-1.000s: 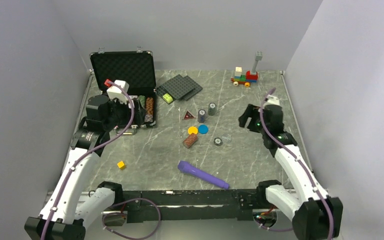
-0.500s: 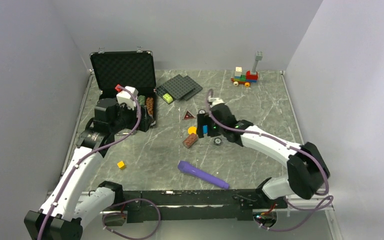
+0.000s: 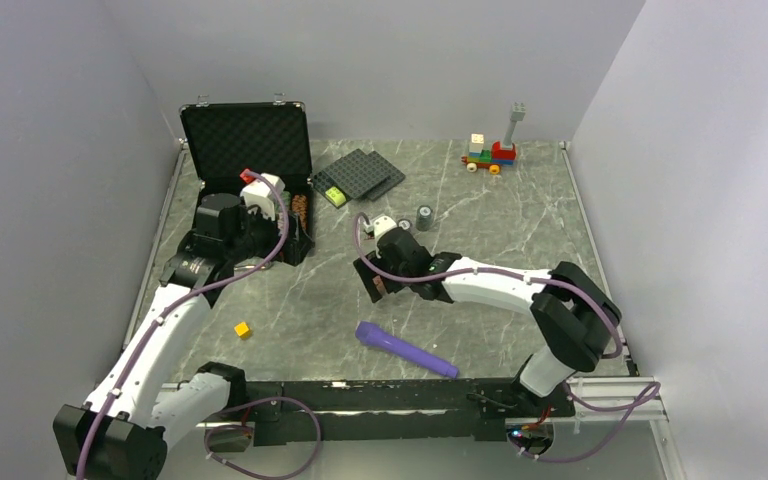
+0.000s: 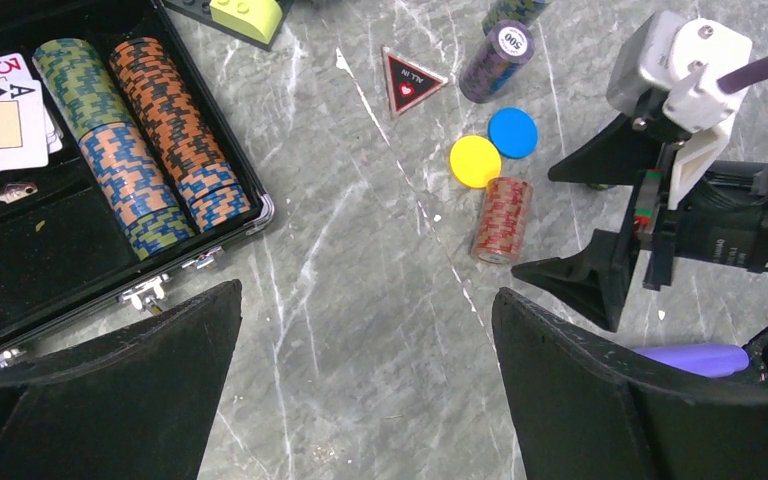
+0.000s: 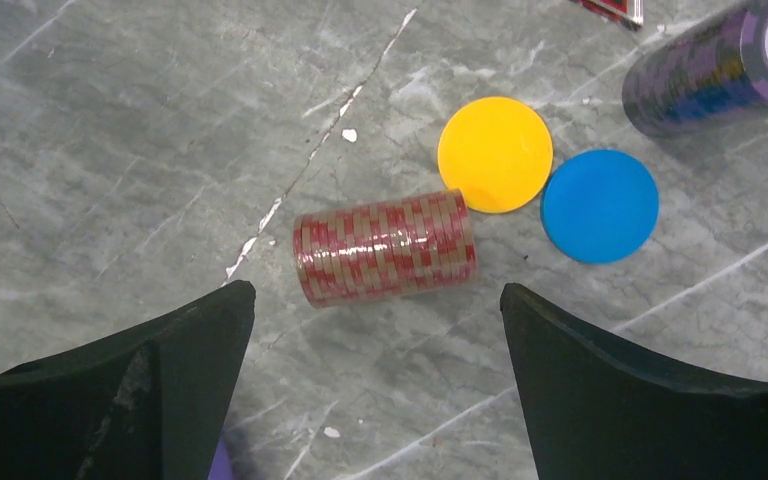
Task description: Pack up texas hold em set
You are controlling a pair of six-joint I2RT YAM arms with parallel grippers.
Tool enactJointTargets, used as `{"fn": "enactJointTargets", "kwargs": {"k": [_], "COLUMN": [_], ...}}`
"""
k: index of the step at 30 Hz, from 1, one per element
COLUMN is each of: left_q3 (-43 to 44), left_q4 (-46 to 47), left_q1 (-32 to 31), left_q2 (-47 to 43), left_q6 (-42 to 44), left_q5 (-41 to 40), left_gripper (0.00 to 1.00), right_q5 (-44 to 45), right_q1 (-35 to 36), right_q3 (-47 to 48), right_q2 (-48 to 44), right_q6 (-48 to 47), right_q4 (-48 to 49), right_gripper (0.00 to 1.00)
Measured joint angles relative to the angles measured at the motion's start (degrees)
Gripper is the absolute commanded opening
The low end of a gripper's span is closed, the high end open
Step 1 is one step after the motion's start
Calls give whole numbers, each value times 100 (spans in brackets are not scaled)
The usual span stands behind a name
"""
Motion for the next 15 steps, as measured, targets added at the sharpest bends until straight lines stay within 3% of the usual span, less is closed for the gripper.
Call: {"fn": "enactJointTargets", "kwargs": {"k": [15], "left_q3": [0], "left_q4": [2], "left_q1": [0], "left_q2": [66], "left_q6": [0], "left_q5": [203], "left_gripper": [99], "right_q5": [236], "right_q1": [98], "right_q3": [-192], "right_q2": [358], "right_q6": [-553], "right_q4": [612], "right_gripper": [97]}}
